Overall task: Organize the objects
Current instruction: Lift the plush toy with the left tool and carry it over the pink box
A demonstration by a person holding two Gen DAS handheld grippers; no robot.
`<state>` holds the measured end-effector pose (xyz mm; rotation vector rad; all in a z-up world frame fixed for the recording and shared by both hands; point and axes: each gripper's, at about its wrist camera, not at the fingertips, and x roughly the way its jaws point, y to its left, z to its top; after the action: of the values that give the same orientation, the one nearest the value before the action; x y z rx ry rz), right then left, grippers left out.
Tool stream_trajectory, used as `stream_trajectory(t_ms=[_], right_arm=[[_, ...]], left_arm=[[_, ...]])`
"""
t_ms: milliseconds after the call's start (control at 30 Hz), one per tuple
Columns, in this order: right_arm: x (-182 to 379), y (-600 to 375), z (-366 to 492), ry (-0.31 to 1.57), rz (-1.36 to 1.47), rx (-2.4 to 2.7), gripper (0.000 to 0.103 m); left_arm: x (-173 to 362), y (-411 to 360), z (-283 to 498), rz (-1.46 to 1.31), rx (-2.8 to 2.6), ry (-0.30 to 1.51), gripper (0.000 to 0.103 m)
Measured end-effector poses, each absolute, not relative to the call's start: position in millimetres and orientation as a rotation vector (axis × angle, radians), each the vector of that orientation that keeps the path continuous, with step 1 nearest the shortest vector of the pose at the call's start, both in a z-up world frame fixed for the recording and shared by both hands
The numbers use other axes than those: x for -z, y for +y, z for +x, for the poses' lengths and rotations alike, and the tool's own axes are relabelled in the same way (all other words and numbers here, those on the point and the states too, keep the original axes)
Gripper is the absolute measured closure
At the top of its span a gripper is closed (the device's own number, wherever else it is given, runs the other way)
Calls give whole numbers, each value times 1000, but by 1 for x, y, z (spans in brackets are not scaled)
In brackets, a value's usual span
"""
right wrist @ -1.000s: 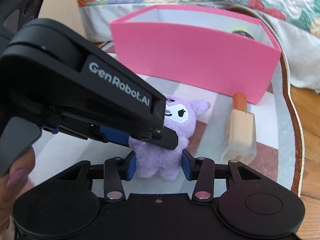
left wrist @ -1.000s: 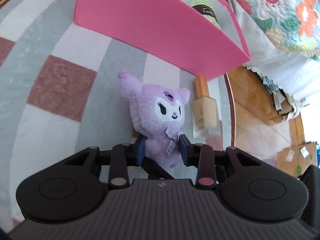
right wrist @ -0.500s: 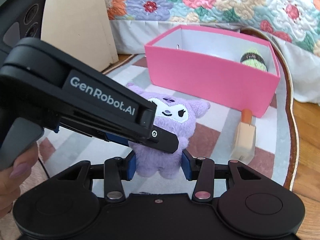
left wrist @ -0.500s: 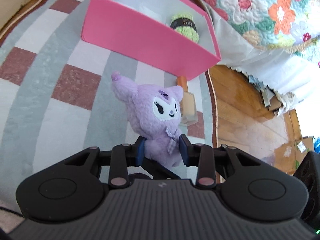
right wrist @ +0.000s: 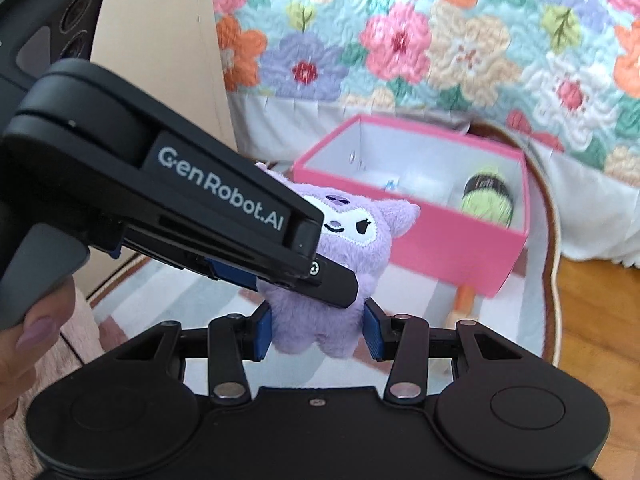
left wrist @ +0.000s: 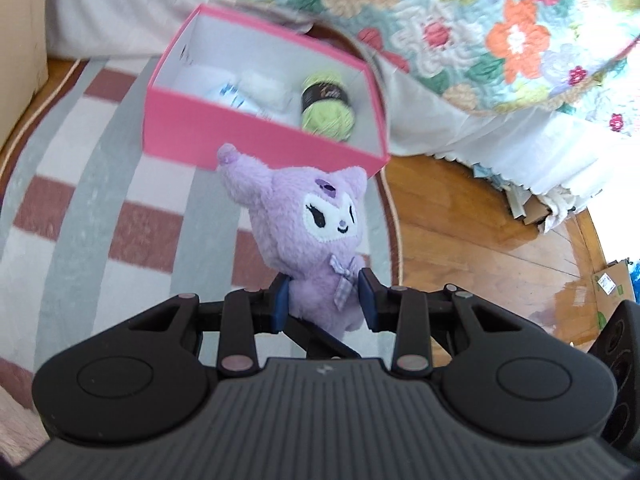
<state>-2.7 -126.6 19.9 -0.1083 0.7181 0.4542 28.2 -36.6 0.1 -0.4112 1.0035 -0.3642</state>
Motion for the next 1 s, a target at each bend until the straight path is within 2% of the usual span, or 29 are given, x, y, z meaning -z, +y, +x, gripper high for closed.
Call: stream_trajectory(t_ms=[600,800,1000], right_arm=[[-94,-134,58,653,-120,-426,53],[-98,-134,118,684,-86,-412,53],[-79,-137,175,724,-78,-414,53]], left_arm=[[-84,-48,94,-334,404,937,68],[-85,-48,149,-335,368,925,68],[-59,-44,211,-388,352,968,68]])
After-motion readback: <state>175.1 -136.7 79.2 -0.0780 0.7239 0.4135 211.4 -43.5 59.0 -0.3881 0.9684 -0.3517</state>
